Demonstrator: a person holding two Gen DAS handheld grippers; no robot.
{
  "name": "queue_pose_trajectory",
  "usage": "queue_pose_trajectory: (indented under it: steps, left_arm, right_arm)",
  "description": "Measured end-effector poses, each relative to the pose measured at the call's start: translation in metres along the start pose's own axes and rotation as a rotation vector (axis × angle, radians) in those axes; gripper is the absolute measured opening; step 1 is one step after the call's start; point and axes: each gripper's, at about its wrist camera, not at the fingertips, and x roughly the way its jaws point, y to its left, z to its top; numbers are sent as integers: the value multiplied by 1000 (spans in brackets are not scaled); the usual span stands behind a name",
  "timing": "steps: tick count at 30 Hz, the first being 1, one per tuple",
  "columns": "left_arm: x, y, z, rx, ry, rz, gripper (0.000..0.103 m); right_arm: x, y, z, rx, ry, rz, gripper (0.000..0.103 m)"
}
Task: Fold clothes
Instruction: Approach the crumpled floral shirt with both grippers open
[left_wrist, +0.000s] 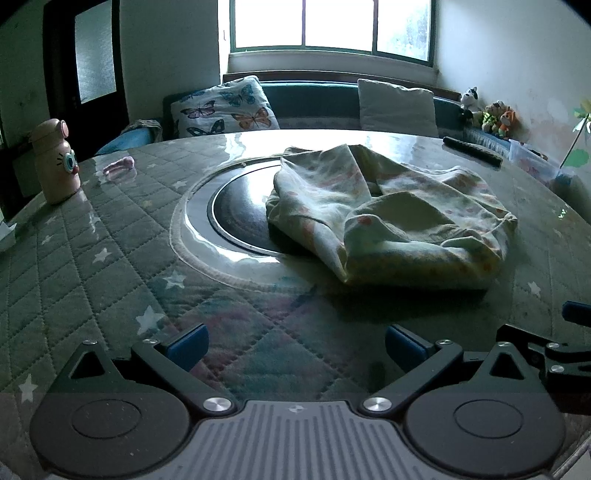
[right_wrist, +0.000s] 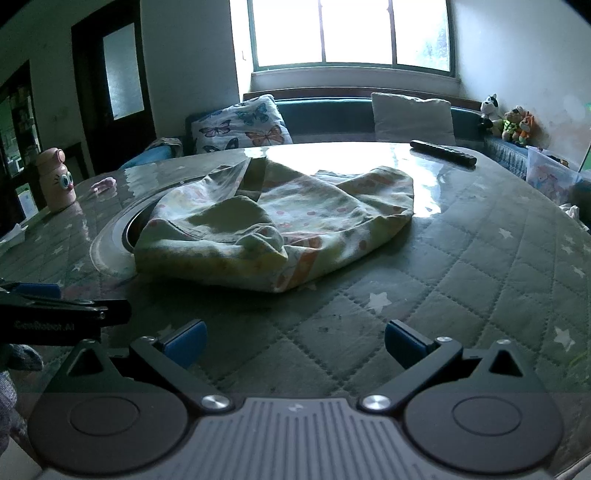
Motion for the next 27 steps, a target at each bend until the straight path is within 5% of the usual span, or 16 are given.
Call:
queue_pose_trajectory:
  steps: [27]
  left_arm:
    - [3,-5,3,16,10,-7,103]
  right_arm:
    - [5,2,1,-4,10,28,103]
